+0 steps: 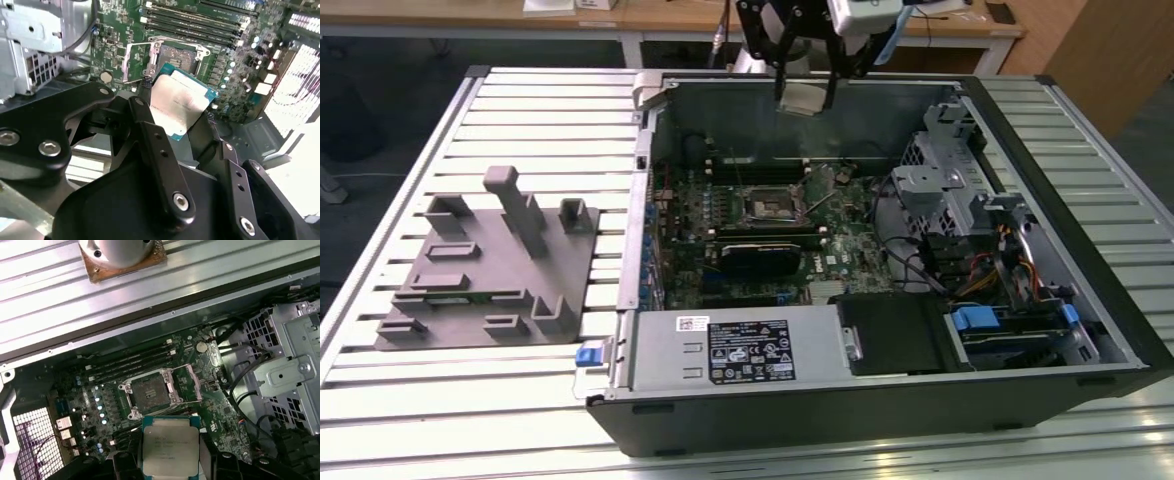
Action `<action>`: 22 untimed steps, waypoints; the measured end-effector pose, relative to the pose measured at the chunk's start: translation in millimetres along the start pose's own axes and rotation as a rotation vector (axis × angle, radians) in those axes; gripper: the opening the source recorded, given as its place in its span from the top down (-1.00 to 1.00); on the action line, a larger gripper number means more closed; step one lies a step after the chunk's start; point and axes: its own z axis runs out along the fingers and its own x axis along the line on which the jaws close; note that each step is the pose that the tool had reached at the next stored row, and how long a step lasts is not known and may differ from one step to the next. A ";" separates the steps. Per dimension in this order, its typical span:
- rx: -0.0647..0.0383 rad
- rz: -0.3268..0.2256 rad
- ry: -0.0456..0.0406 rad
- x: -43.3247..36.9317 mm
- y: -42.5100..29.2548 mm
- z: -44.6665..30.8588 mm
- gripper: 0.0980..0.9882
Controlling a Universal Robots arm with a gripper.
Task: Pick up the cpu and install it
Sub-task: 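Place the cpu into insertion slot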
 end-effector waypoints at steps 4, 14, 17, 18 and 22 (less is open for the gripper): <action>0.001 0.062 -0.0051 0.0 0.0 0.0 0.00; 0.003 0.148 -0.0121 0.0 0.0 0.2 0.00; 0.004 0.156 -0.0127 0.0 0.0 0.3 0.00; 0.004 0.161 -0.0131 0.0 0.0 0.3 0.00; 0.005 0.194 -0.0158 0.0 0.0 0.3 0.00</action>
